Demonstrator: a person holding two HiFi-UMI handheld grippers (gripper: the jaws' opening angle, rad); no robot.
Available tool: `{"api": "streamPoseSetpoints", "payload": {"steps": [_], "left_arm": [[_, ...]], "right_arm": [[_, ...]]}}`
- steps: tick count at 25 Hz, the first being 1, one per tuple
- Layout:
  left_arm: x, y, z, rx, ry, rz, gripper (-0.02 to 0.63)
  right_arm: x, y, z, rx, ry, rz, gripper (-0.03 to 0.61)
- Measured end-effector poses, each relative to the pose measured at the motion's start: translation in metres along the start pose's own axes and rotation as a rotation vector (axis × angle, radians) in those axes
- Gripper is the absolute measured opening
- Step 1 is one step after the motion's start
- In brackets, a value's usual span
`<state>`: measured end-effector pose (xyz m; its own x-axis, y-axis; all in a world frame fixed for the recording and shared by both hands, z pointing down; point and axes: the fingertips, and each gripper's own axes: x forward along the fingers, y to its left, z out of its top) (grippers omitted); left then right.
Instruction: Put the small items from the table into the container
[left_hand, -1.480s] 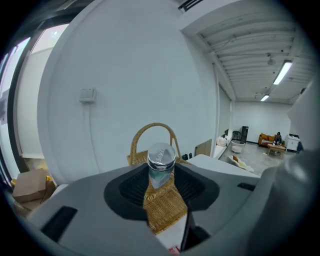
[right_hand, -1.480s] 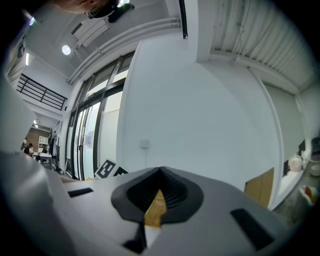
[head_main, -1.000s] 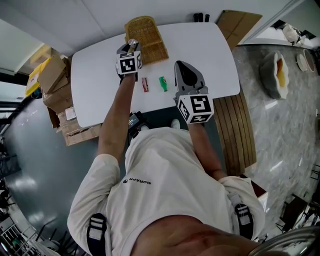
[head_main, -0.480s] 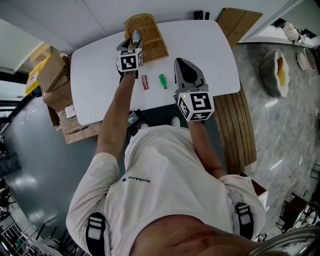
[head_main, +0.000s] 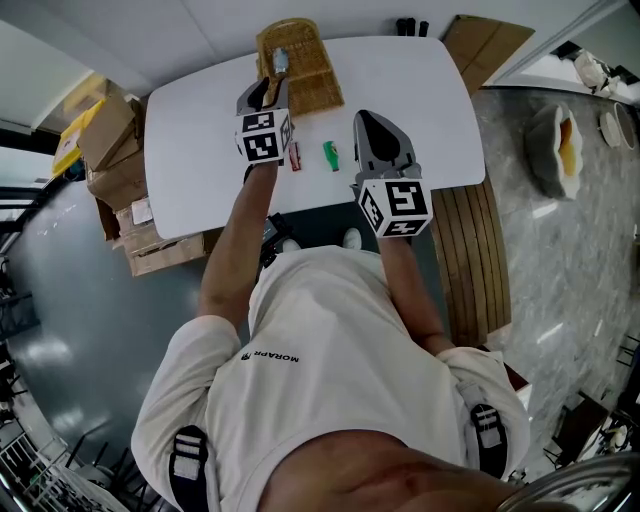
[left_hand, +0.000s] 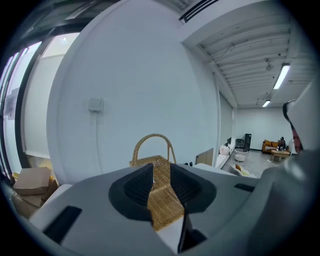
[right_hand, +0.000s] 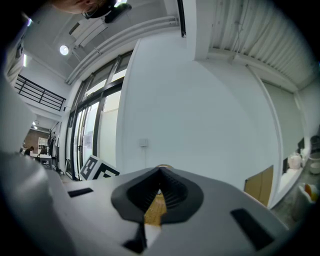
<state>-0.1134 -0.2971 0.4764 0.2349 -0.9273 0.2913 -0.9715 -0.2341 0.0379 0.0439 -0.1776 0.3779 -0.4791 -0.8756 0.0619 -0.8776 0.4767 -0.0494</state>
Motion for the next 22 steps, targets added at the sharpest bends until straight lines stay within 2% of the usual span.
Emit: {"api": "streamPoseSetpoints", "payload": {"steps": [5,8,16,22], "left_arm": [[-0.024,-0.004,0.013,-0.006,-0.06,0.014,0.026],[-0.038,-0.005,0.018,-0.025,-0.09,0.013,0.005],[-0.068,-0.014,0.022,-0.059,-0.129,0.025,0.003],[-0.078,-0.016,0.004,-0.072,-0.102,0.039,0.003]], "right_arm": [[0.002,0.005,-0.001,-0.001,0.002,0.016,0.005],[0.003,0.01,-0.004,-0.001,0.003,0.025,0.005],[0.004,0.016,-0.006,0.006,0.002,0.043,0.005],[0.004,0.018,-0.008,0.002,0.008,0.045,0.005]]}}
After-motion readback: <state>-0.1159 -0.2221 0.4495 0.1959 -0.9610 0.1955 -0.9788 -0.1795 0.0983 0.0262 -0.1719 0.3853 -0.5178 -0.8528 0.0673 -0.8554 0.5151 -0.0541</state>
